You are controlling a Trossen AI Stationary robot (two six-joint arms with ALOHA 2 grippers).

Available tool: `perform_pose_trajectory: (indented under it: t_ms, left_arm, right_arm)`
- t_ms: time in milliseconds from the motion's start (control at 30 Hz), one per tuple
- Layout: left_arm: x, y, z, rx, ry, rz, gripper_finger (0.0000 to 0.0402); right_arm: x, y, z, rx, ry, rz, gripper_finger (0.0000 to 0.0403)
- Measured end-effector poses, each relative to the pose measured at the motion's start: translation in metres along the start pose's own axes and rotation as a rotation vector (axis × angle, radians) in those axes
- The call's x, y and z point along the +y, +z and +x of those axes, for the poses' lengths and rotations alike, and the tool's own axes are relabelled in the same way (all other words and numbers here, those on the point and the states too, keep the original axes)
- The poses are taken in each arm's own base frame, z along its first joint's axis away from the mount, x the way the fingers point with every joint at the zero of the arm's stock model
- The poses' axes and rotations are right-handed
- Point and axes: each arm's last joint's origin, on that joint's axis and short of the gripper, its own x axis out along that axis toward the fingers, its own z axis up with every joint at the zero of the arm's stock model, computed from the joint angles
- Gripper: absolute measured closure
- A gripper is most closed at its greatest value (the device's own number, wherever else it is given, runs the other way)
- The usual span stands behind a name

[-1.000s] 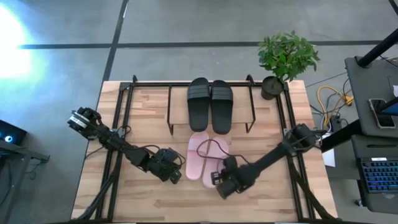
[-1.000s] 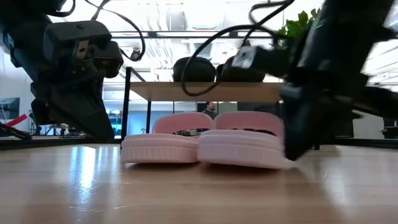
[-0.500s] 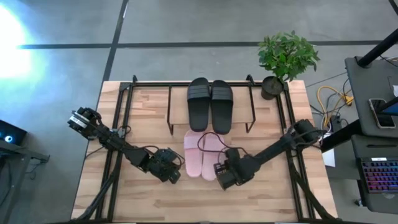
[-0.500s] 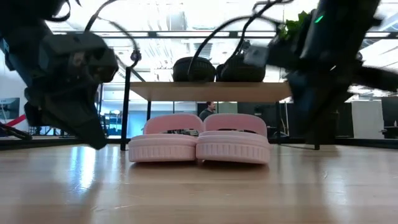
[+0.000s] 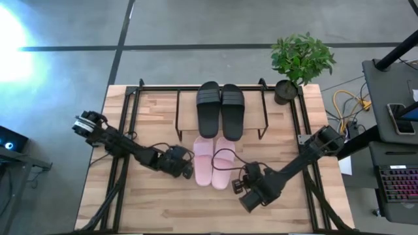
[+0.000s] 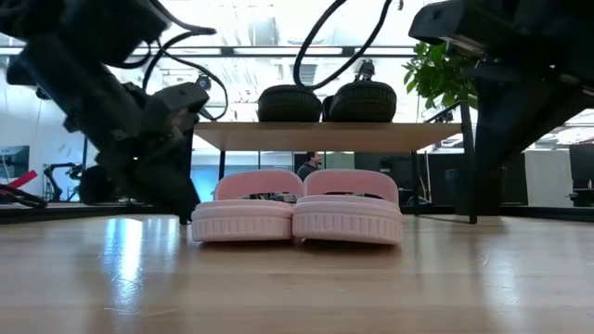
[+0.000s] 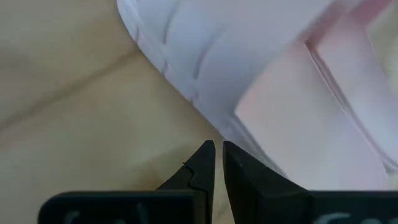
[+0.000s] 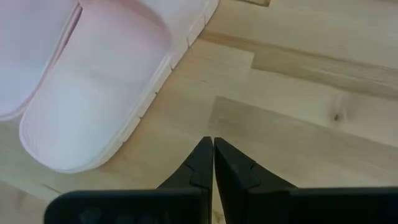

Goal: Pick and place slides into the shelf
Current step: Adjust the pink slides, then put the right pink slide under the shelf

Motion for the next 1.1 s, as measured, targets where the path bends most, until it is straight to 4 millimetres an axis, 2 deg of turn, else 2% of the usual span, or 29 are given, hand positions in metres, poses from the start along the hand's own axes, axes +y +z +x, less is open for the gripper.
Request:
perform_pose_trajectory:
  t_ms: [233,400,533,700,800,933,1100]
  left_arm:
    - [0.002,0.014,0.006,-0.039,-0.001,0.029,0.0385]
    - [-0.012,0.02,0.009,-0.061,-0.041,0.08,0.0385]
    - [-0.022,0.019,0.02,-0.049,-0.075,0.14,0.0385]
    - [-0.026,0.016,0.026,-0.023,-0.075,0.173,0.0385]
    - [-0.025,0.015,0.015,0.005,-0.058,0.195,0.0385]
    - [-0.03,0.023,-0.017,0.011,-0.054,0.216,0.0385]
    - [-0.031,0.027,-0.051,0.015,-0.089,0.232,0.0385]
  right_arm:
    - [0.0,0.0,0.0,-0.003,-0.004,-0.006,0.0394]
    - [-0.001,0.0,0.0,-0.005,-0.005,-0.037,0.0394]
    - [-0.001,0.0,0.0,-0.007,-0.005,-0.04,0.0394]
    - [-0.001,-0.001,0.0,0.001,-0.004,-0.045,0.0394]
    - [-0.001,-0.008,-0.005,0.033,0.012,-0.077,0.0394]
    - [0.003,-0.023,-0.012,0.134,0.089,-0.112,0.0394]
    - [0.017,-0.04,-0.006,0.252,0.236,-0.017,0.0394]
